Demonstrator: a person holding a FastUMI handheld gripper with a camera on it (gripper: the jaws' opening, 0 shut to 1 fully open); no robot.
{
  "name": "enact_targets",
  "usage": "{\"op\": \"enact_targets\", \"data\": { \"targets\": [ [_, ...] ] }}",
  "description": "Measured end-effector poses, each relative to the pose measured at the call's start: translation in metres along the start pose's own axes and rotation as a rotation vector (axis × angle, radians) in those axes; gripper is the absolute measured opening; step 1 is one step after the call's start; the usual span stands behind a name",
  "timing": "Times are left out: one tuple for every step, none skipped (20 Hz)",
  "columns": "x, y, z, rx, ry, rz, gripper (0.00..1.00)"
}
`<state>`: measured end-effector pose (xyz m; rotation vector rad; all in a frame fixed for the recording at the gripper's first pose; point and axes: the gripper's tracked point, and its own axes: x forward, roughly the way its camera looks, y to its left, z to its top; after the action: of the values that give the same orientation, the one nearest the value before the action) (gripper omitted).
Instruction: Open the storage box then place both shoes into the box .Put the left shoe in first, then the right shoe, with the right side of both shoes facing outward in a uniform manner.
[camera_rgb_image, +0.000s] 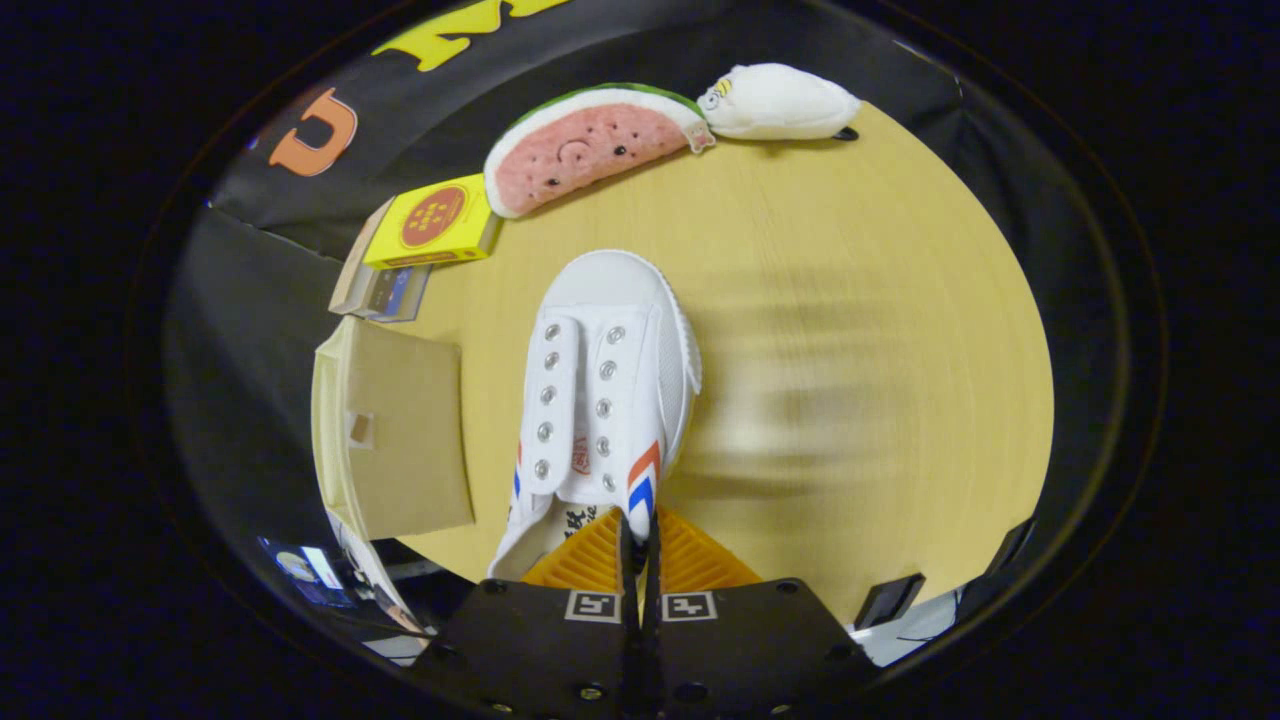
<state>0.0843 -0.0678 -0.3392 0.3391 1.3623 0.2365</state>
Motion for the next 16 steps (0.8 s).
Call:
{"op": "enact_targets", "data": {
  "targets": [
    [-0.006,0.019,0.0,-0.017,-0.004,0.013,0.0],
    [-0.011,0.036,0.002,-0.049,-0.017,0.013,0.0],
    [-0.019,0.05,0.002,-0.076,-0.03,0.006,0.0],
    [-0.027,0.067,0.001,-0.098,-0.04,0.004,0.0],
    [-0.032,0.088,0.0,-0.125,-0.045,0.01,0.0],
    [-0.035,0.108,-0.001,-0.144,-0.053,0.015,0.0],
    [-0.036,0.13,-0.002,-0.159,-0.059,0.022,0.0],
    [-0.036,0.152,-0.003,-0.17,-0.064,0.034,0.0],
    [-0.033,0.173,-0.005,-0.174,-0.062,0.048,0.0],
    [-0.03,0.193,-0.008,-0.173,-0.053,0.057,0.0],
    [-0.026,0.213,-0.011,-0.172,-0.047,0.063,0.0],
    [-0.021,0.229,-0.013,-0.177,-0.043,0.064,0.0],
    [-0.016,0.244,-0.015,-0.182,-0.046,0.058,0.0],
    [-0.01,0.256,-0.017,-0.185,-0.049,0.05,0.0],
    [-0.004,0.267,-0.02,-0.188,-0.052,0.037,0.0],
    [0.003,0.275,-0.023,-0.186,-0.055,0.021,0.0]
  ]
}}
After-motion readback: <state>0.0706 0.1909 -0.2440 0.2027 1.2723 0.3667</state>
